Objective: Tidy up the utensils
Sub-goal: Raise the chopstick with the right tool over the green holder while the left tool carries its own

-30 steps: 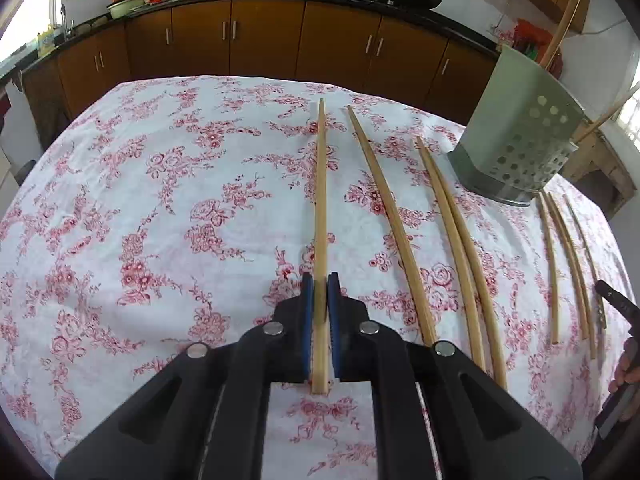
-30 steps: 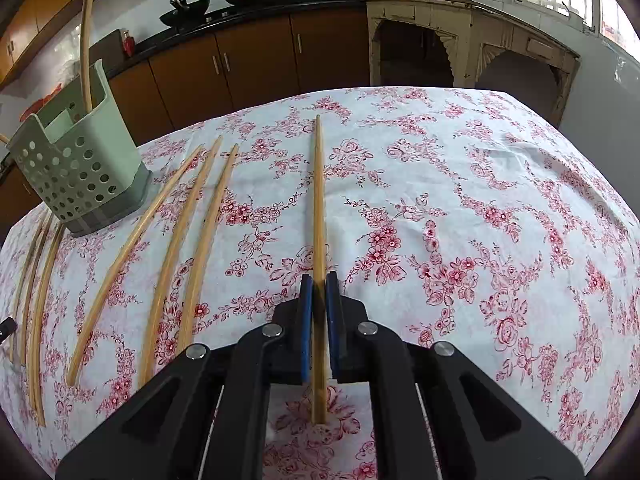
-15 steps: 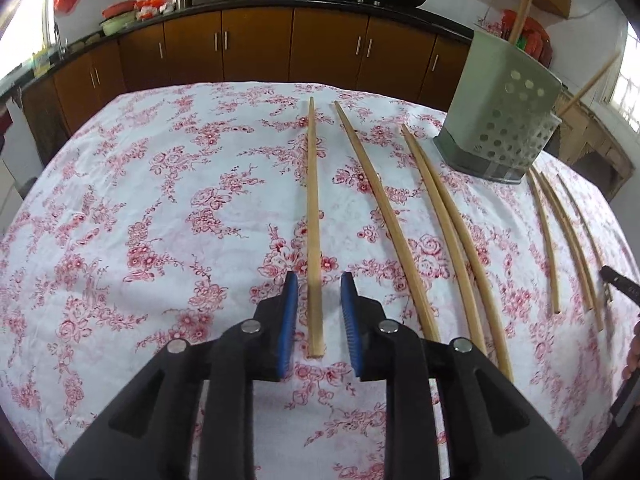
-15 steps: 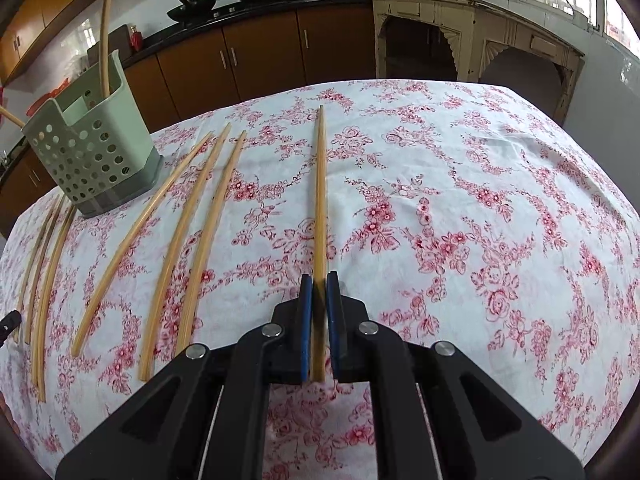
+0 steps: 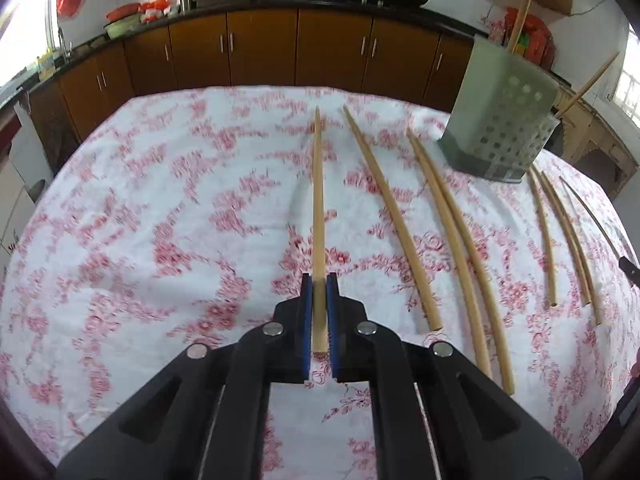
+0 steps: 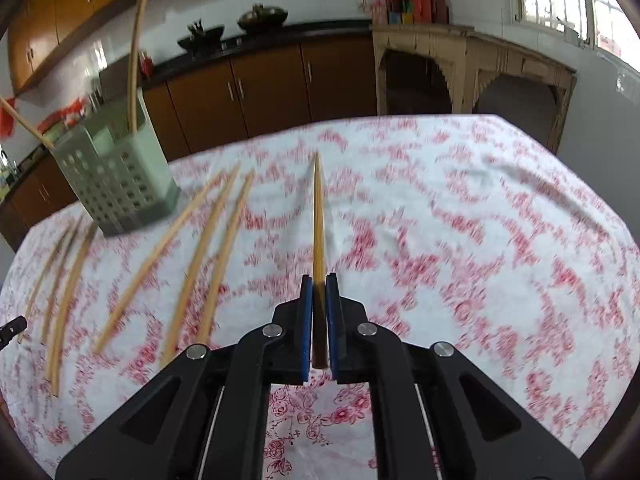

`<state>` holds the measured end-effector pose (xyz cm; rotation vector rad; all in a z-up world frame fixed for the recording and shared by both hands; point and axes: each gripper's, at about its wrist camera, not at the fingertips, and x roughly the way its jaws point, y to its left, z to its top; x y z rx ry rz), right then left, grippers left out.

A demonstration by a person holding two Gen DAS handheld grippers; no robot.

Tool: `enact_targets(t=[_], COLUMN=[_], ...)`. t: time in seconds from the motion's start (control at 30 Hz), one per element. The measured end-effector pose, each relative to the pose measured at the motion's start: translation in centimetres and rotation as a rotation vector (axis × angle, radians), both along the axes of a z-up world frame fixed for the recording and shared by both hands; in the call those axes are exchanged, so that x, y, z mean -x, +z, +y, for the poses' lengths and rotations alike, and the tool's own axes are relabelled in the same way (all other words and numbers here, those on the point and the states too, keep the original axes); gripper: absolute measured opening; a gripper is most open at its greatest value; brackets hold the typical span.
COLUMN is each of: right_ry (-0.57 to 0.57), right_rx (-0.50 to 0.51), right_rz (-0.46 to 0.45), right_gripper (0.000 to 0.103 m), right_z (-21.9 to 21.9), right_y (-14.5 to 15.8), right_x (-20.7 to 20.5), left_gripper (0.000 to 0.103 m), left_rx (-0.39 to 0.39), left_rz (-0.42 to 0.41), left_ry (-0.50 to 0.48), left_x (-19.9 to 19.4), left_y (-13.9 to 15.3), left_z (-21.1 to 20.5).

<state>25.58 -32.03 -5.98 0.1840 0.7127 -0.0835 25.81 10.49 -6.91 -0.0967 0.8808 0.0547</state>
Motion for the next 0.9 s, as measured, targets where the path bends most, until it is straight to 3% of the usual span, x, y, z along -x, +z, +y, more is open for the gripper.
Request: enact_targets(t=[0.2, 0.57, 0.77, 0.9], right_ry=[-0.008, -0.028, -0.030, -0.024], right_rx=[0.007, 0.019, 0.009, -0.003], right_rz=[-0.108, -0.306, -0.375, -0.393], right_gripper=[0.007, 0.007, 0.007, 0.007], right_z=[-0.9, -1.8, -1.9, -1.8], right_y=[2.7, 7.9, 10.3, 11.0], right_x=[1.0, 2.6, 3.0, 2.8], left_gripper=[0.008, 0.008, 0.008, 0.008], left_rx=[-0.016, -0.023, -0.005, -0.008], left_rz=[-0.103, -0.400, -0.501, -0.527], left_ry=[-0.006, -0.018, -0.023, -0.025], left_x=[1.3, 3.7, 4.5, 4.5], left_y=[3.4, 12.2, 15.7, 16.8], left_z=[0.5, 0.7, 0.5, 0.1])
